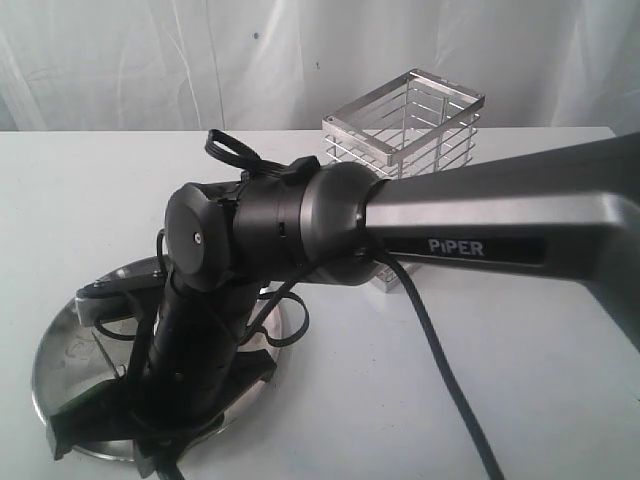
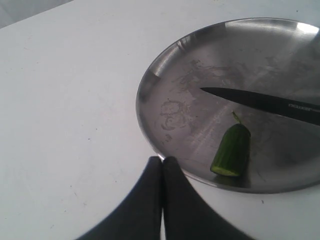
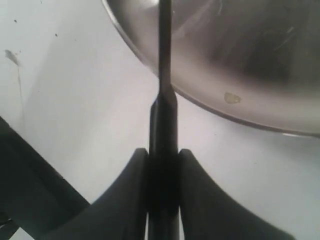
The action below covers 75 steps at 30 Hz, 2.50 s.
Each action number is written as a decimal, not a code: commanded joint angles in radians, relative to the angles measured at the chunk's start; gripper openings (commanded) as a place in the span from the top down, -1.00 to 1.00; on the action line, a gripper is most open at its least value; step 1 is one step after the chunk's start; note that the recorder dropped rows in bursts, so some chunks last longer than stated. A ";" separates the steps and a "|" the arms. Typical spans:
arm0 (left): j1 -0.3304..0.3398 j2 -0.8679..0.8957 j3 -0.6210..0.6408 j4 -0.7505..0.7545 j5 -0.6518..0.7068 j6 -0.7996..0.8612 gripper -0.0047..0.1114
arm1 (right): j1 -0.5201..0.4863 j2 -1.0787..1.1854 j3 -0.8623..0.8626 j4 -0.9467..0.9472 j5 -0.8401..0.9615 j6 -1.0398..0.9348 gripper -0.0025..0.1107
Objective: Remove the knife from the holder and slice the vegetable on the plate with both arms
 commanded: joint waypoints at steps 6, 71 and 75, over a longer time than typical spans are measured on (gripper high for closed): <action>-0.004 -0.006 0.006 -0.009 0.002 -0.002 0.92 | -0.001 -0.003 0.004 0.032 -0.020 -0.026 0.91; -0.004 -0.006 0.006 -0.009 0.002 -0.002 0.92 | -0.022 0.091 -0.031 0.108 -0.032 -0.093 0.91; -0.004 -0.006 0.006 -0.009 0.002 -0.002 0.92 | -0.022 0.091 -0.031 0.102 -0.030 -0.093 0.91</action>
